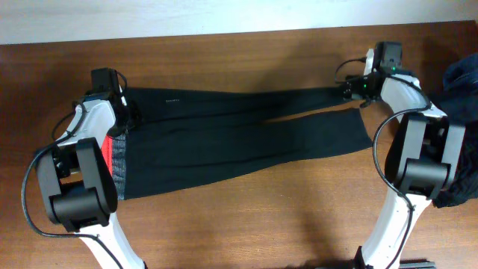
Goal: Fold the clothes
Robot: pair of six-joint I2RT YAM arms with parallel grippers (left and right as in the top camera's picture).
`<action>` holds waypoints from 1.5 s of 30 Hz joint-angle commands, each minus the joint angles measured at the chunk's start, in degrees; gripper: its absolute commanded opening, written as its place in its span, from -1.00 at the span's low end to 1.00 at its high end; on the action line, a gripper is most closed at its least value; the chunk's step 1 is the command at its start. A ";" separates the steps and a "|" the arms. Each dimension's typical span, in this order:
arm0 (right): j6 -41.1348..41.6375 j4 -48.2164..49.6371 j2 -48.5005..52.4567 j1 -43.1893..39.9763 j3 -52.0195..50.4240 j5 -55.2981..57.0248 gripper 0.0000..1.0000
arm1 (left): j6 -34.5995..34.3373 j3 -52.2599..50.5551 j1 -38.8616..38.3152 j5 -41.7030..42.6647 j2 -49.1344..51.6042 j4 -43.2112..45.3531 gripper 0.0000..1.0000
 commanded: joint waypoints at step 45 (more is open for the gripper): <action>-0.02 -20.68 10.51 2.97 27.34 -6.14 0.97 | -0.33 -1.57 0.31 -0.13 5.03 0.52 0.99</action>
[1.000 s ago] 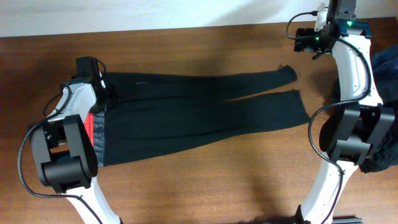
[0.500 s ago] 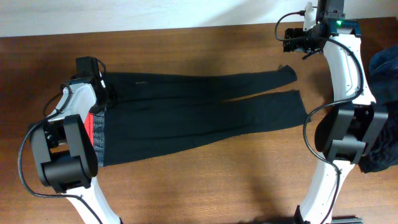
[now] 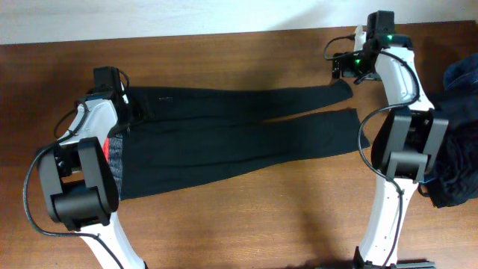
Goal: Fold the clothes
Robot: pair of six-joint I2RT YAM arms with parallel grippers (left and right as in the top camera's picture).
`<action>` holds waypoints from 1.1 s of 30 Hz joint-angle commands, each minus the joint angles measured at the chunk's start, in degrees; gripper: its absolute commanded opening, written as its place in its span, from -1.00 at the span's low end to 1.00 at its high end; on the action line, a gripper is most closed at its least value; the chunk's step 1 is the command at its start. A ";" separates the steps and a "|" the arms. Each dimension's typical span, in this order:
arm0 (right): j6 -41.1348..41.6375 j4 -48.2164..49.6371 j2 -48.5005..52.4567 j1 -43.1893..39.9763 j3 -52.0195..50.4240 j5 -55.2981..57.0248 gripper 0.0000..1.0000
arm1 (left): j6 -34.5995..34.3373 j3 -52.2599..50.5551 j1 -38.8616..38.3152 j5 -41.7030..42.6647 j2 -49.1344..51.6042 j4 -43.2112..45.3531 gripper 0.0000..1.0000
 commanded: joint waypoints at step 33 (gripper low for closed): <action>0.48 -26.43 -14.62 -0.07 0.28 -2.38 0.97 | -0.17 -1.92 0.90 -0.39 4.70 -0.85 0.99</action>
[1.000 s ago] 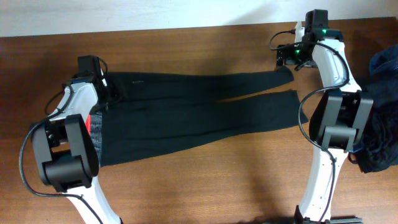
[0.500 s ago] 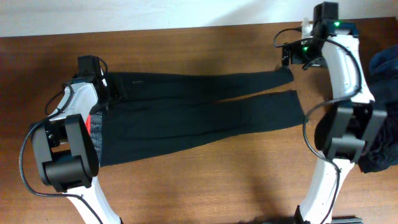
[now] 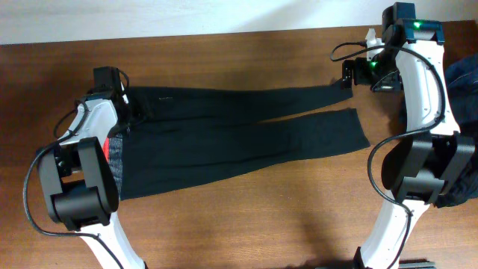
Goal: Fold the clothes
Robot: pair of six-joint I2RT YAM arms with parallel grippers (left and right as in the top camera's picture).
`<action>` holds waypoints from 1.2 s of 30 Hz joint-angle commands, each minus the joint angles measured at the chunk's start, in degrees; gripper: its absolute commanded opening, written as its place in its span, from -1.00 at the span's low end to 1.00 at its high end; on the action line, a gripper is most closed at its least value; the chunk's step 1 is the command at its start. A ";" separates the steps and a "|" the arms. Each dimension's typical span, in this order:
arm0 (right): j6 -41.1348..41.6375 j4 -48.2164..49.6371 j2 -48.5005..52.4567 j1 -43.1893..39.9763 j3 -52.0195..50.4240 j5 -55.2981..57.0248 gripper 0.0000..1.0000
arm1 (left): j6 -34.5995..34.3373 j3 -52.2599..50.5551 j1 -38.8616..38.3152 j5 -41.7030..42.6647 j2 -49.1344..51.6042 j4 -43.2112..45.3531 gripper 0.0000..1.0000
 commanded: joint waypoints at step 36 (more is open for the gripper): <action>0.42 0.00 -0.46 -0.04 0.26 -1.11 0.97 | -0.17 -1.95 0.90 -0.37 4.70 2.47 0.99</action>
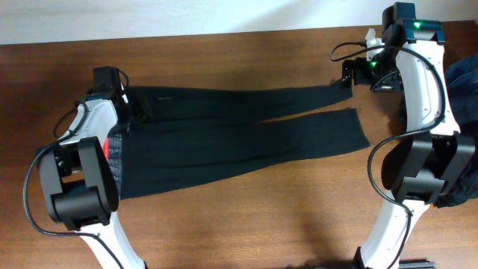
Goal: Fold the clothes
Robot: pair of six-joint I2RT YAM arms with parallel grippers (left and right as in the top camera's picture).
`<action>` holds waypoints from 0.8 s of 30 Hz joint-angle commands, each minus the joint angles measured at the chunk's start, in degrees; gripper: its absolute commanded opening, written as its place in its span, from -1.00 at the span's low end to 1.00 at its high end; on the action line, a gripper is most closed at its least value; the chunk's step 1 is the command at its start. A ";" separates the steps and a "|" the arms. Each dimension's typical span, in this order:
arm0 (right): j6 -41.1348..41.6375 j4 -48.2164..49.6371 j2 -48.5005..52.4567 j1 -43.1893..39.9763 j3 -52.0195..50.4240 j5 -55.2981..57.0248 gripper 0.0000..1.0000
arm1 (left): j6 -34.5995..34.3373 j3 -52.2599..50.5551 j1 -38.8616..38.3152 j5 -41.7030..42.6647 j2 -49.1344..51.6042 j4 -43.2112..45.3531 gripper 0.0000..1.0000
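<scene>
Black trousers (224, 138) lie flat on the wooden table (246, 217), waist to the left and both legs stretched to the right. My left gripper (137, 104) sits at the far corner of the waistband and looks shut on the cloth there. My right gripper (347, 77) hovers just behind the cuff of the far leg (336, 91), apart from it, with nothing seen between its fingers. The near leg's cuff (355, 134) lies free.
A heap of dark blue clothes (463, 78) sits at the right edge, behind and beside the right arm. A red and grey patch (112, 153) shows at the trousers' waist under the left arm. A pale wall runs along the table's back edge.
At first my right gripper was down at the far leg's cuff with that leg pulled straight. Then it stood off the cuff, further back, and the cuff lay loose on the table. Afterwards the right arm was raised just behind the cuff, where it stays. My left gripper has kept to the waistband.
</scene>
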 commanded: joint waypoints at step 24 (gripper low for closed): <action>0.42 0.02 -0.44 -0.04 0.28 -0.85 0.97 | -0.15 18.60 0.94 15.72 -10.01 -13.09 0.99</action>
